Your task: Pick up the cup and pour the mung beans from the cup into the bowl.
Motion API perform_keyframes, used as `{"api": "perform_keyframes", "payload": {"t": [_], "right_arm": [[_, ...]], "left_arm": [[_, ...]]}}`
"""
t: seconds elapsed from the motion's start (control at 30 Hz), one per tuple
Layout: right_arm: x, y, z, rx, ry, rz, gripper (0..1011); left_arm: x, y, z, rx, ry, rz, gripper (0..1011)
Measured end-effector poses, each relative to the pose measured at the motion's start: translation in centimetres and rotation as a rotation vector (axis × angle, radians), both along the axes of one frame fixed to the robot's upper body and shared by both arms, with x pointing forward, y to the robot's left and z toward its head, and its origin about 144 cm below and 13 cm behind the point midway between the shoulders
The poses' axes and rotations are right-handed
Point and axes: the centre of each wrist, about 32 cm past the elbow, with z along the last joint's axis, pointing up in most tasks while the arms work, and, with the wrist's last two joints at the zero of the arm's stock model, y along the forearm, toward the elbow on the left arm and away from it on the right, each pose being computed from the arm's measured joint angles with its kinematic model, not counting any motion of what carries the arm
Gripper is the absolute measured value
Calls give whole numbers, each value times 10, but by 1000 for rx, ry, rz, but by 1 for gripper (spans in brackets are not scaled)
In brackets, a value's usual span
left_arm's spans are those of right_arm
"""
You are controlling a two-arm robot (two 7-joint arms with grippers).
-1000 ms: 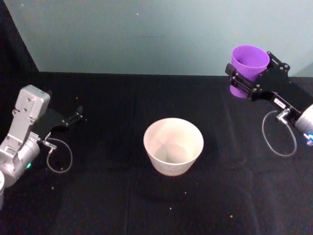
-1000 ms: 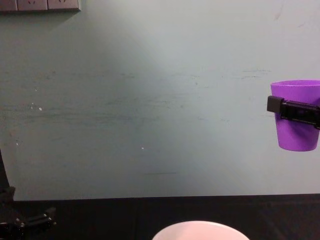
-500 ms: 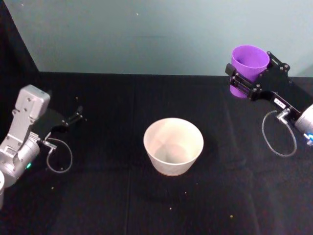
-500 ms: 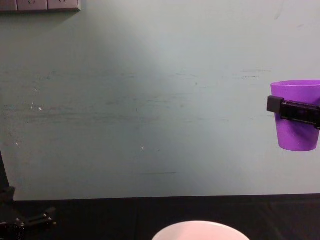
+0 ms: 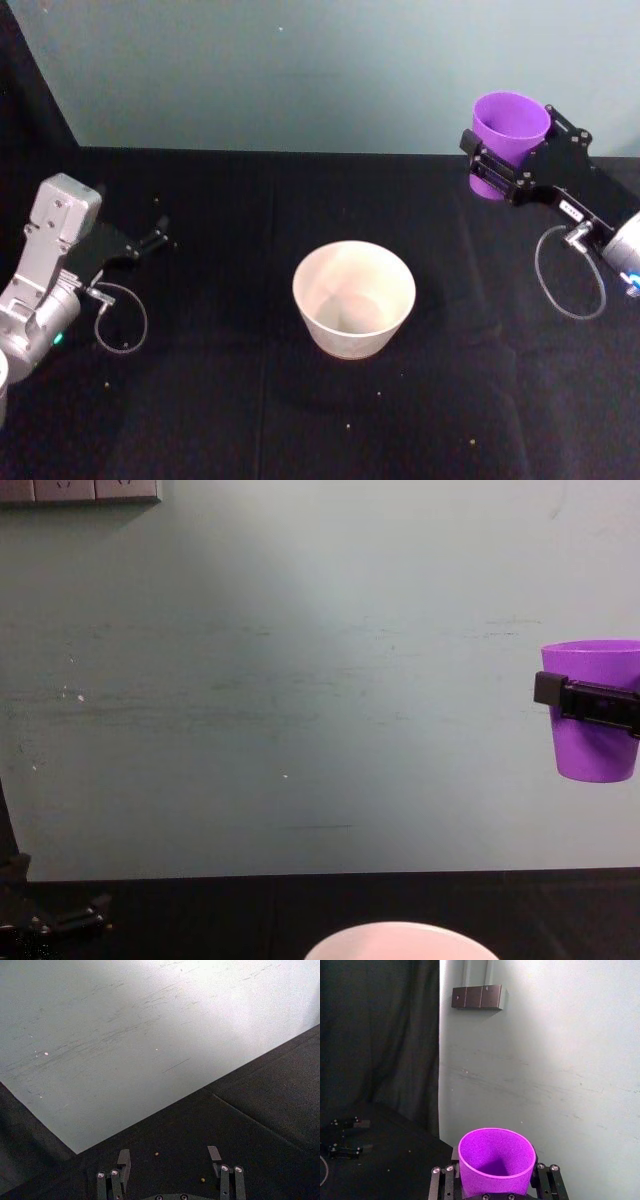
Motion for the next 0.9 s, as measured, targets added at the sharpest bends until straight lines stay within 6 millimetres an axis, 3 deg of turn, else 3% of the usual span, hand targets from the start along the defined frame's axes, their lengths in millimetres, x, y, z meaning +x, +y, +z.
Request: {"api": "perform_keyframes", "payload": {"t": [0.9], "right_arm": [[0, 0, 0, 0, 0, 0, 754]], "left_arm": [[0, 0, 0, 0, 0, 0, 1000]]}}
